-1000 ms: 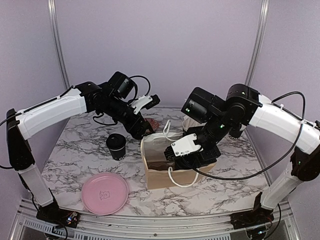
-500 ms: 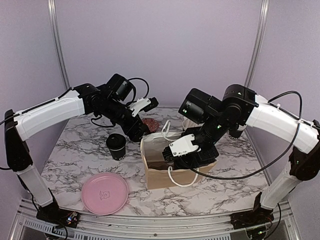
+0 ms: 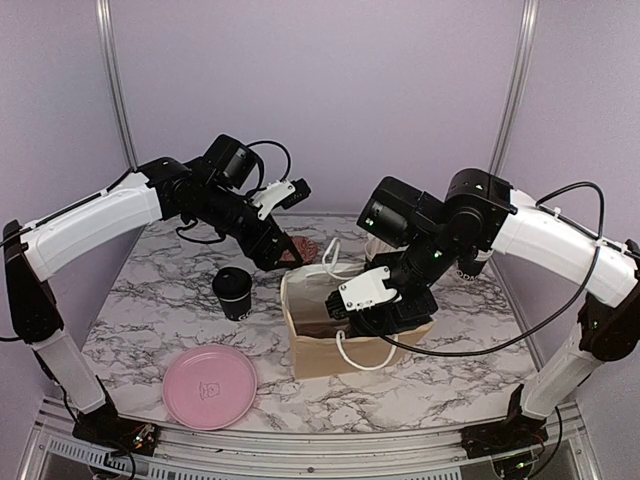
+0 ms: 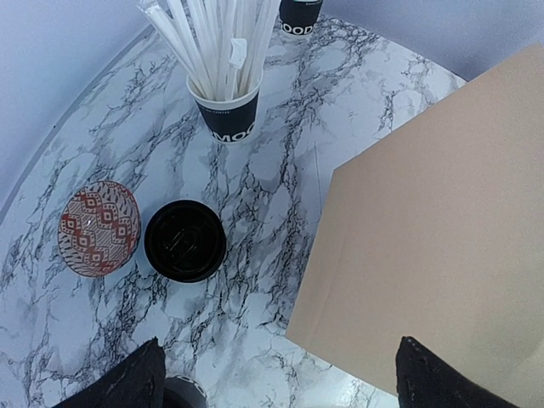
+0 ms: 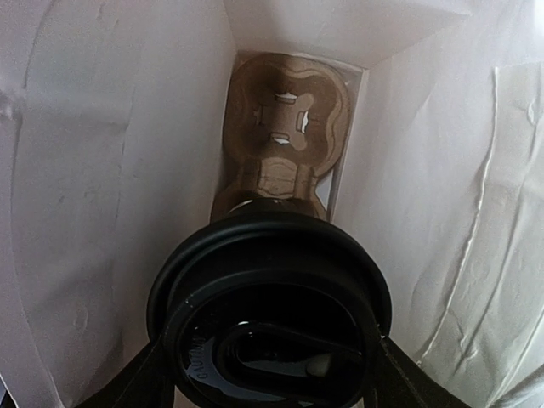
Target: Pack the takeout coffee
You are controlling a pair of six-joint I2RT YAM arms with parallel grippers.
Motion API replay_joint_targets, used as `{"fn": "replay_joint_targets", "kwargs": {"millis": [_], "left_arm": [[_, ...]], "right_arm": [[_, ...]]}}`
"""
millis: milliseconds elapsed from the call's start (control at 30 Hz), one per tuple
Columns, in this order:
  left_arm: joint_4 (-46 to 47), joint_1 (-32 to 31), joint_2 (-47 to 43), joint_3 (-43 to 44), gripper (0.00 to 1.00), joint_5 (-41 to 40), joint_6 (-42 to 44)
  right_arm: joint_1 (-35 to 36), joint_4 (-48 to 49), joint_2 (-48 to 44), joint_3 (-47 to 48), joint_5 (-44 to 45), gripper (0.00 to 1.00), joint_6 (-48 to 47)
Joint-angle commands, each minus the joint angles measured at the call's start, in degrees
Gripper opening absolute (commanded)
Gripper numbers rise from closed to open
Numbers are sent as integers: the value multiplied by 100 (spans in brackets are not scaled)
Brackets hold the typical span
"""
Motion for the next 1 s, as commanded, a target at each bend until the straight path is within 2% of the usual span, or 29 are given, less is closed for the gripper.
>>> {"fn": "replay_joint_targets", "kwargs": {"millis": [0,233,633,967], "left_arm": [[-113,30,-60,264,95,86,40],[-117,-15,82,289,94,203,-32],[-364,50,178,612,96,-417,281],[-373,59,349,761,96,-334,218]], "right_arm": [[53,-13,-53,-9,197,37,172],[61,12,-228,-228,-263,37,-123],[52,188,-17,-115,39,35,-281],[-18,400,-90,-274,0,33,-172]]}}
